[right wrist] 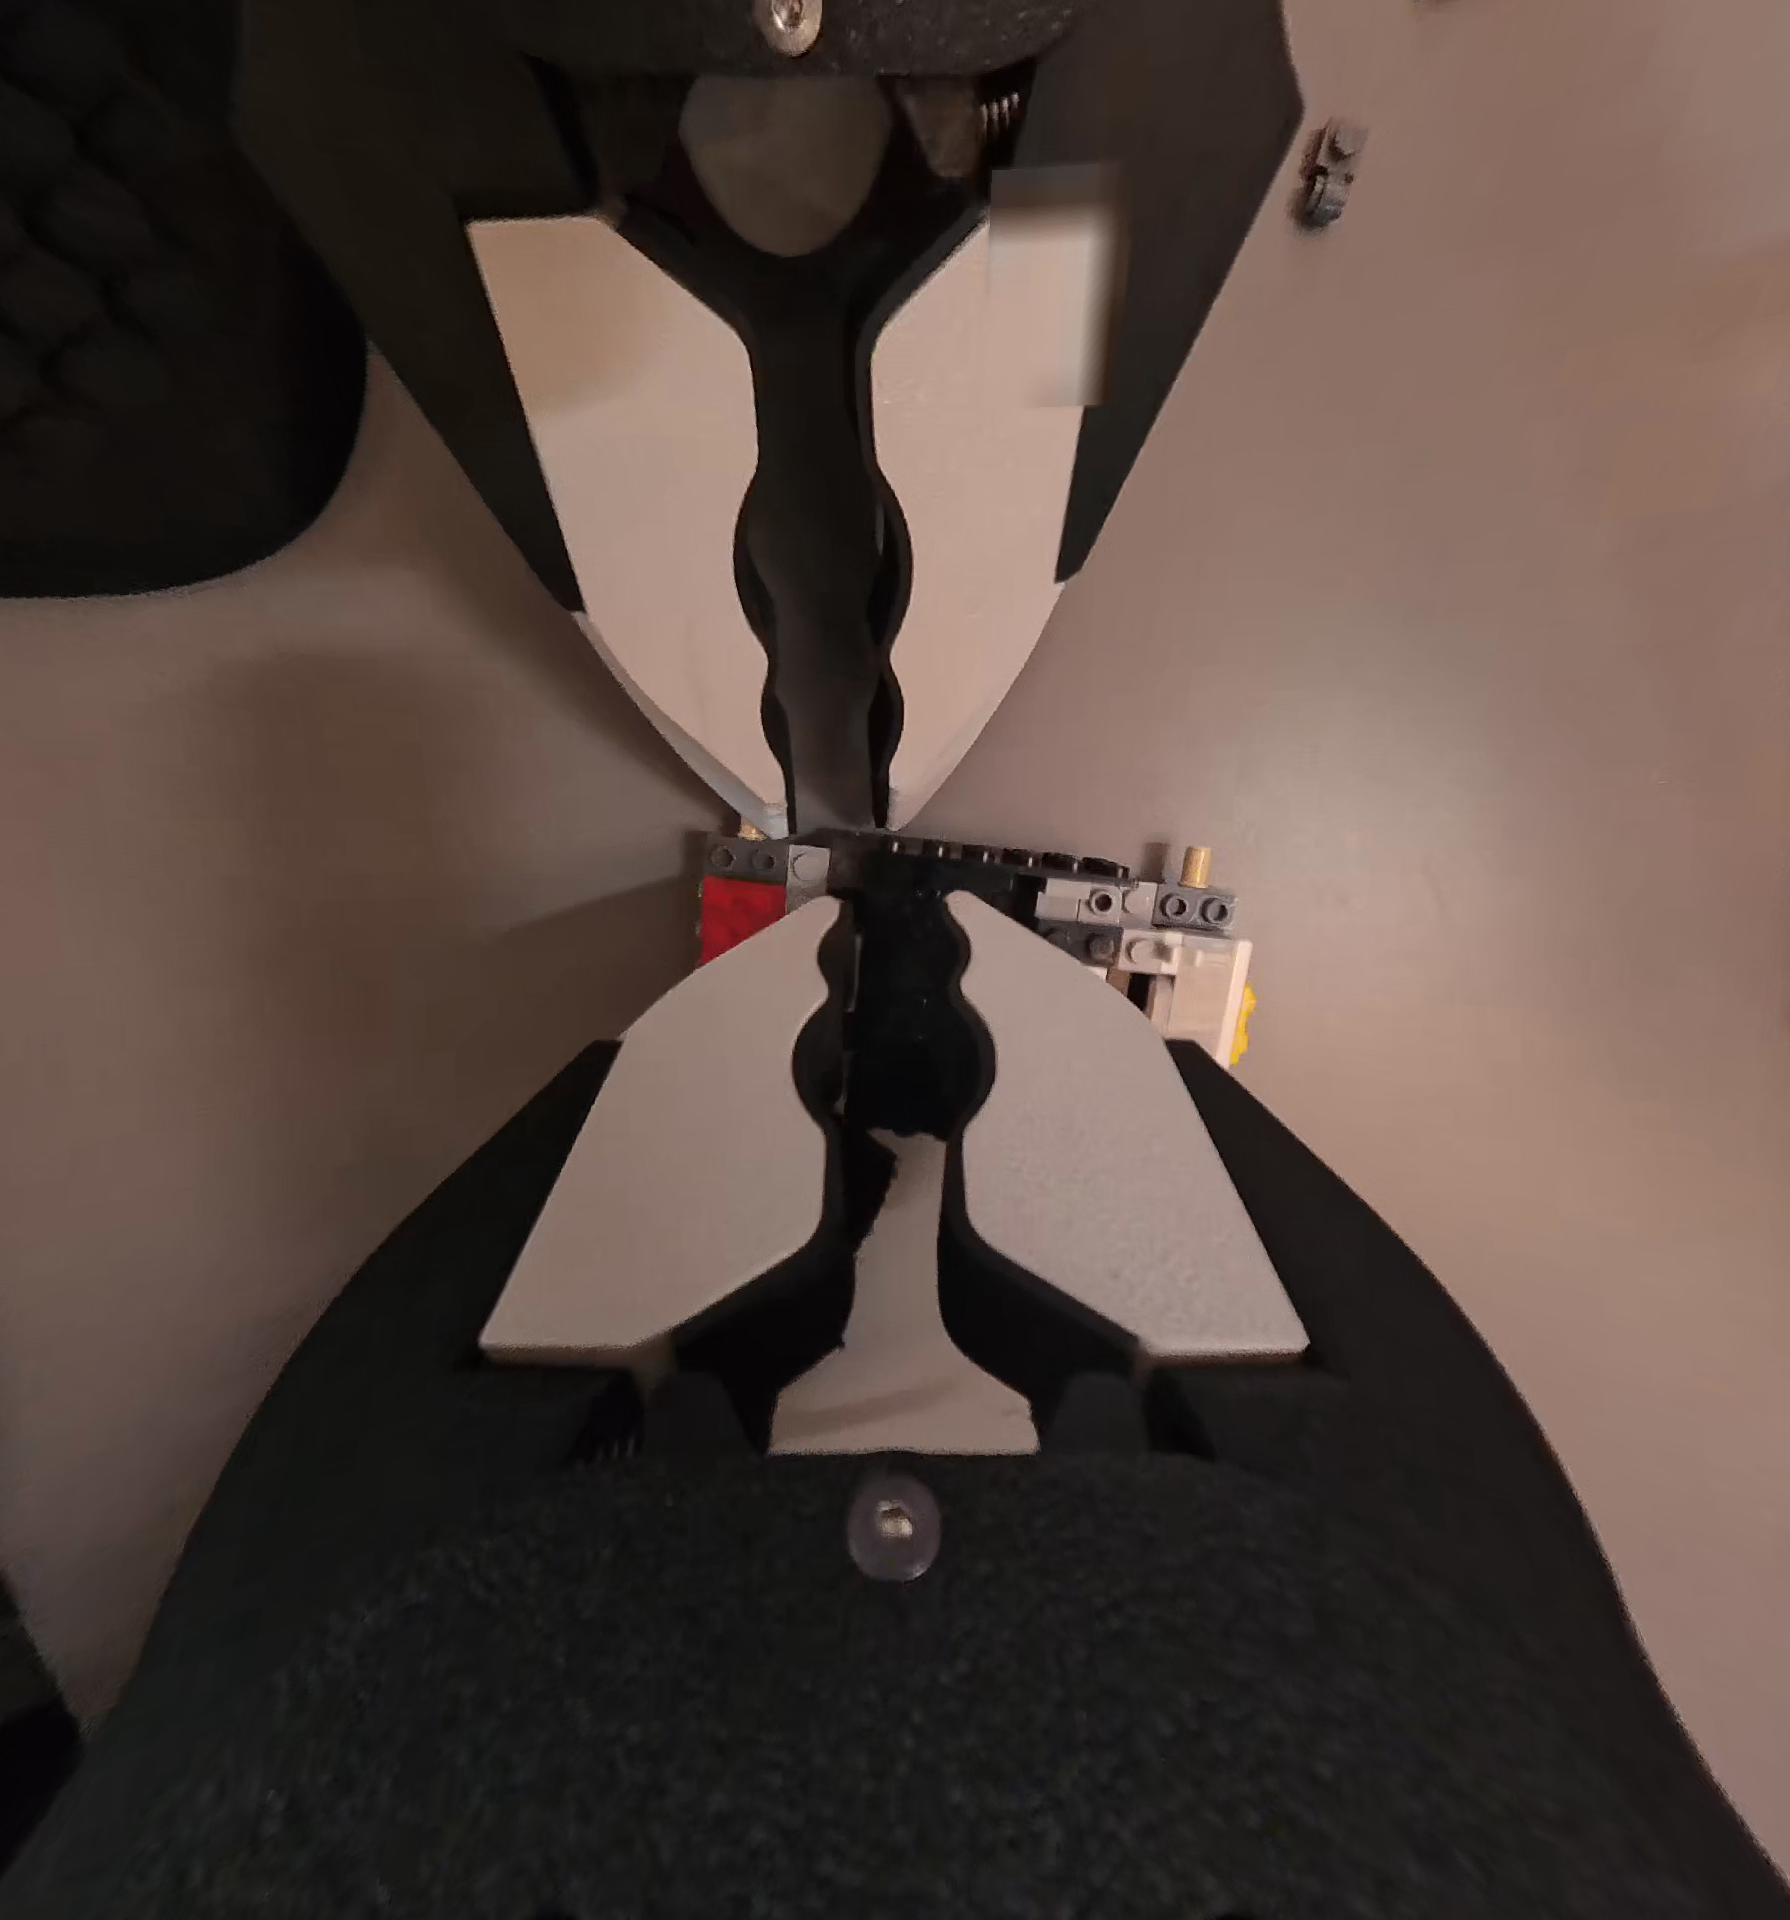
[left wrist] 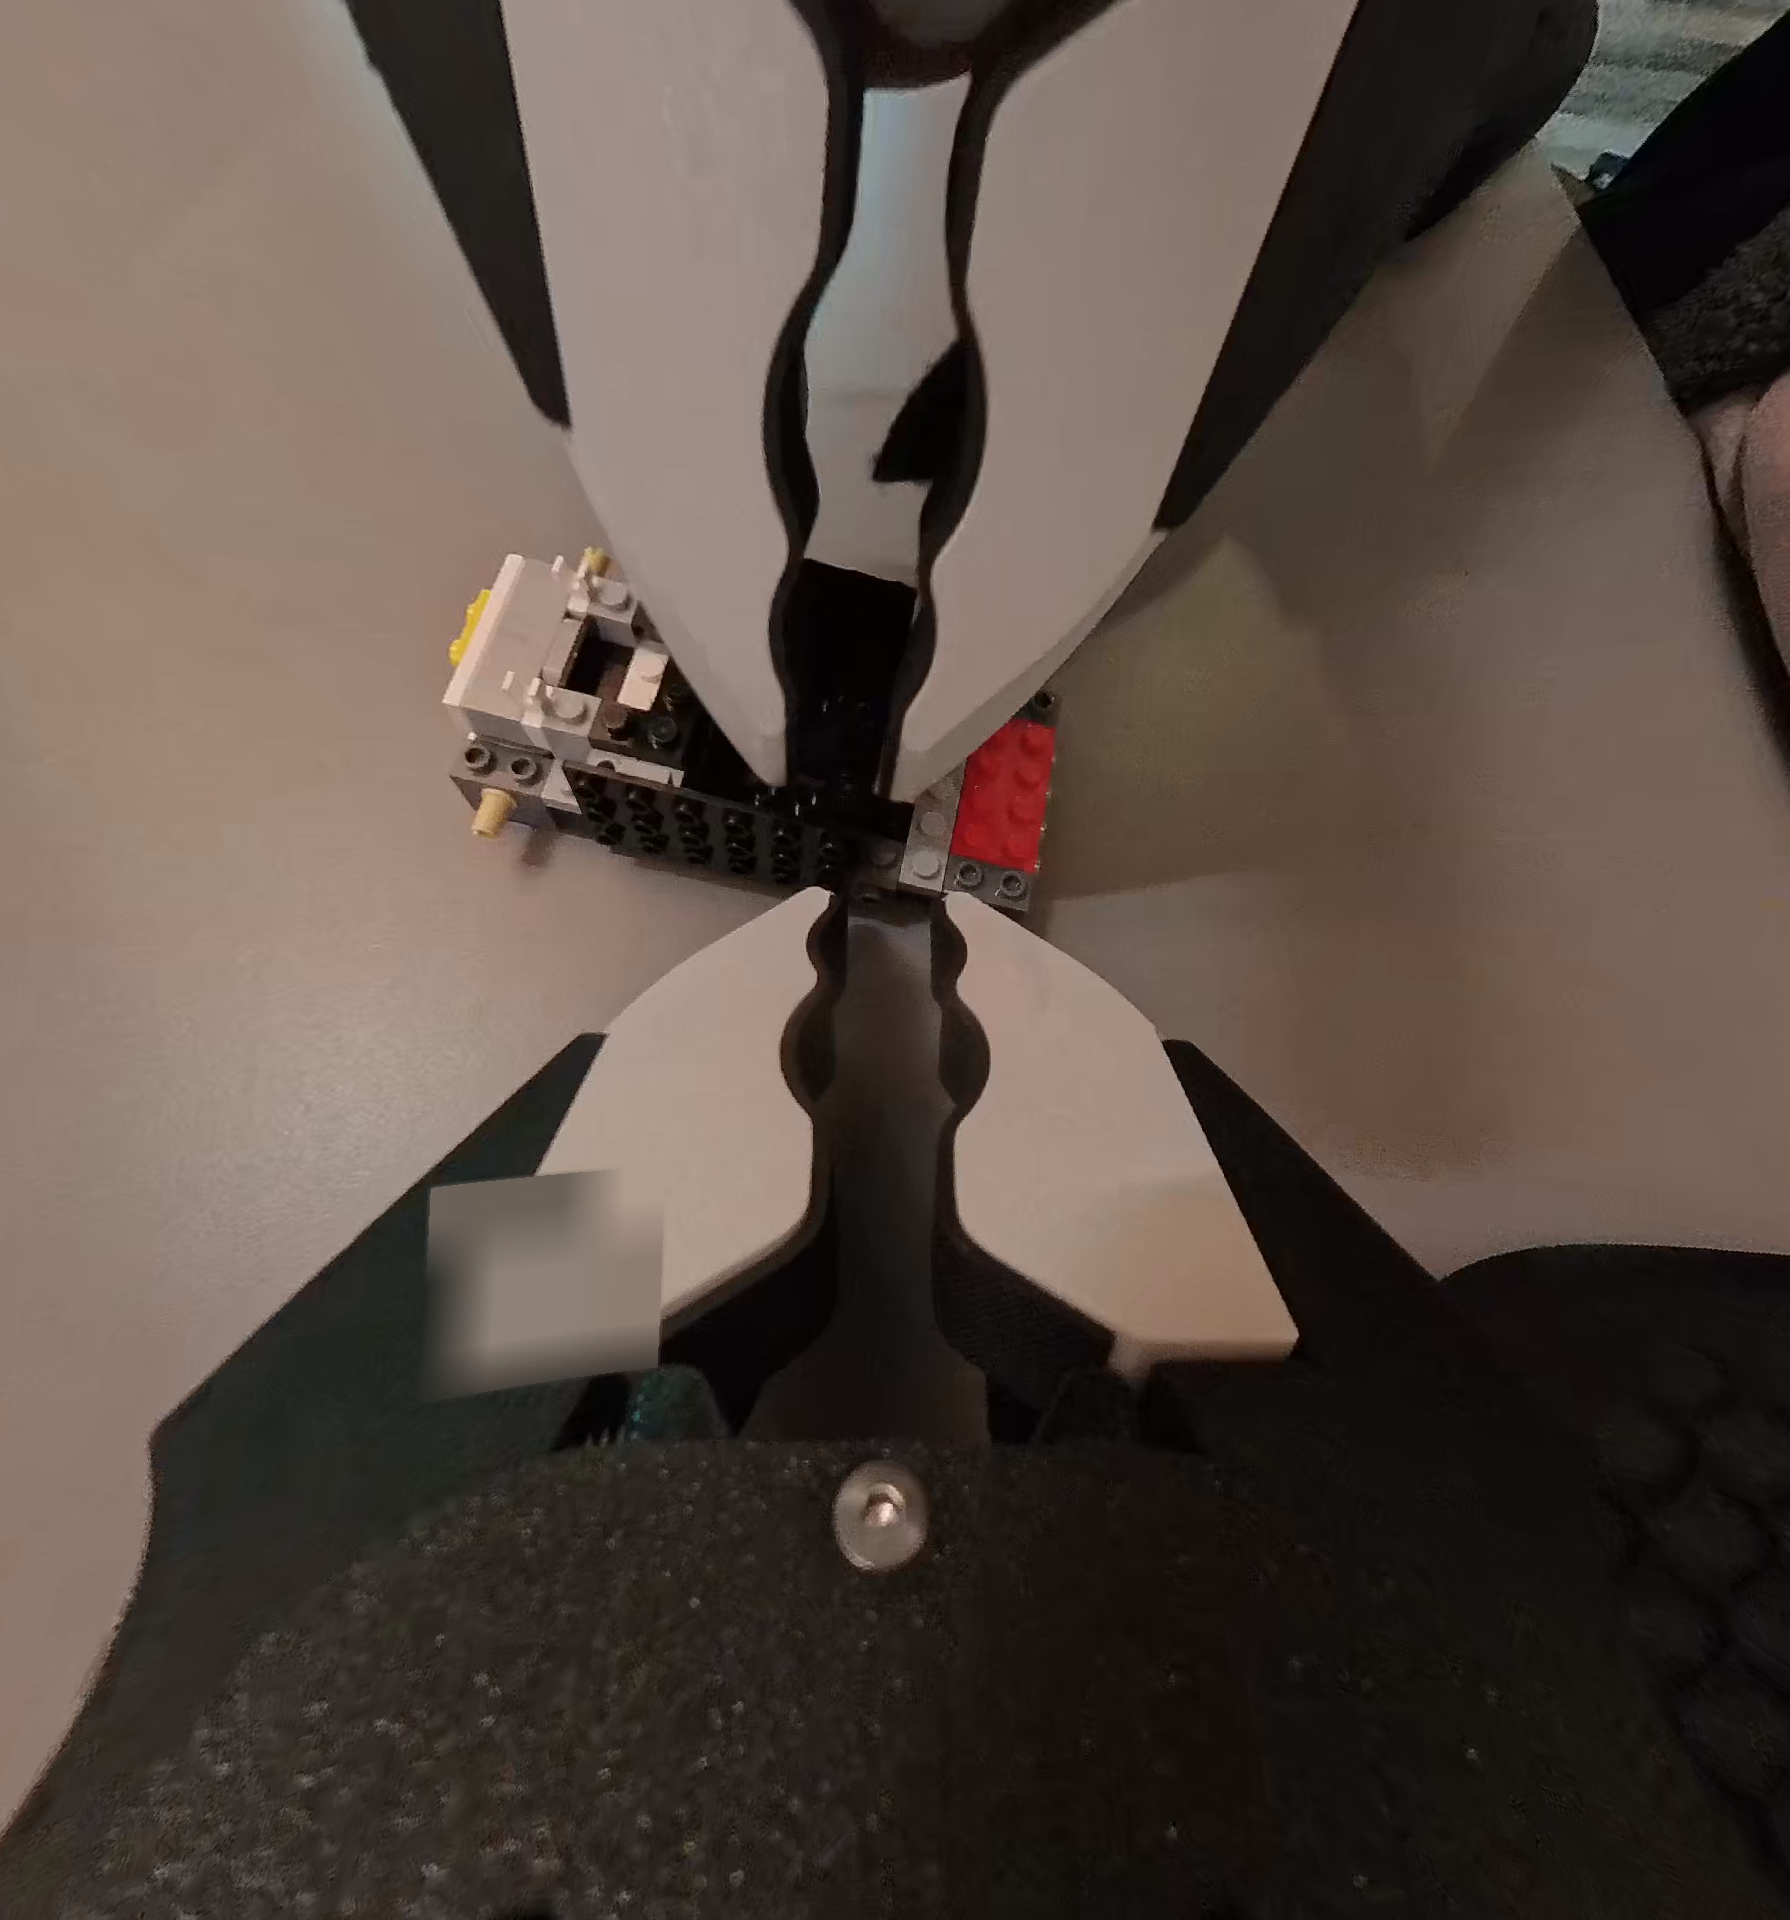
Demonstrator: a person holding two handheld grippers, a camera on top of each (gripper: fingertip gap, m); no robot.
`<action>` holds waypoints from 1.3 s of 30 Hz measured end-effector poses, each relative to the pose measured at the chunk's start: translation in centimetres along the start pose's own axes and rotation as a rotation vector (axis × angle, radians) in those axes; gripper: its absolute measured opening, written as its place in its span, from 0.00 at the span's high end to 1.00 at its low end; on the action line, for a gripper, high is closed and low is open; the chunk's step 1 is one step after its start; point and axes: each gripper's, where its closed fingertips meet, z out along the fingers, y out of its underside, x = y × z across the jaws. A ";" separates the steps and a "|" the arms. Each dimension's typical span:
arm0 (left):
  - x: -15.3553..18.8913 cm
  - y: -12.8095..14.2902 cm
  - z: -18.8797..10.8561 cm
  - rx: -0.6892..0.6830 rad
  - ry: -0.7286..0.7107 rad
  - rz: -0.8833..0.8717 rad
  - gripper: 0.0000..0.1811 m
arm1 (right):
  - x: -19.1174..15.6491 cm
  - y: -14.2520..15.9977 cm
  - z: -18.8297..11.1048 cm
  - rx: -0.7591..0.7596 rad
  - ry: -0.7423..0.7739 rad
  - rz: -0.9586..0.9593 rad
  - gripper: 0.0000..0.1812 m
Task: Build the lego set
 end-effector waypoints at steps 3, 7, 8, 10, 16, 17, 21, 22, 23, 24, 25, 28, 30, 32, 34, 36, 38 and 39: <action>0.0 0.0 0.0 0.000 -0.001 -0.001 0.92 | -0.1 0.3 0.7 -0.029 -0.006 -0.005 0.94; 0.1 0.0 0.0 0.002 0.007 -0.004 0.92 | 0.0 0.3 0.8 -0.049 -0.016 -0.029 0.95; 0.1 0.0 0.0 0.002 0.008 -0.005 0.92 | 0.0 0.4 0.8 -0.050 -0.034 -0.021 0.95; 0.1 0.0 0.0 0.002 0.009 -0.006 0.92 | 0.0 0.4 0.8 -0.054 -0.048 -0.022 0.95; 0.1 0.0 0.1 0.000 0.014 -0.007 0.92 | 0.0 0.4 0.8 -0.053 -0.012 -0.021 0.95; 0.1 0.0 0.1 0.000 0.014 -0.006 0.92 | 0.0 0.3 0.9 -0.040 -0.016 -0.011 0.95; 0.3 -0.1 -0.1 0.012 0.021 -0.006 0.92 | -0.5 -0.1 -0.5 0.068 -0.107 0.073 0.91; 0.3 -0.2 -0.1 0.016 0.022 -0.005 0.92 | -0.6 -0.6 -1.8 0.127 -0.136 0.095 0.89; 0.3 -0.2 -0.2 0.021 0.022 -0.006 0.92 | -0.3 -0.9 -3.1 0.177 -0.144 0.109 0.88; 0.3 -0.3 -0.2 0.024 0.021 -0.007 0.92 | 0.4 -0.9 -4.2 0.221 -0.123 0.112 0.88; 0.3 -0.3 -0.2 0.024 0.018 -0.009 0.92 | 1.0 -0.8 -5.2 0.271 -0.101 0.100 0.88; 0.1 -0.4 -0.3 0.012 -0.017 -0.017 0.89 | 2.0 0.6 -6.4 0.377 -0.062 0.037 0.88; -0.2 -0.3 -0.2 -0.012 -0.066 -0.024 0.83 | 3.4 2.4 -5.7 0.385 0.021 -0.035 0.87; -0.3 -0.3 0.0 -0.031 -0.118 -0.042 0.77 | 4.2 4.0 -4.3 0.385 0.010 -0.053 0.83; -0.2 -0.4 0.2 -0.054 -0.168 -0.063 0.71 | 4.2 4.6 -3.1 0.401 -0.080 -0.031 0.78; 0.2 -0.5 0.6 -0.079 -0.209 -0.065 0.65 | 4.4 4.7 -2.0 0.410 -0.132 -0.057 0.71; 0.3 -0.2 1.1 -0.124 -0.254 -0.044 0.61 | 4.1 4.3 -1.3 0.419 -0.217 -0.060 0.65; 0.2 0.0 1.3 -0.143 -0.275 -0.029 0.60 | 3.8 3.9 -1.1 0.434 -0.262 -0.050 0.64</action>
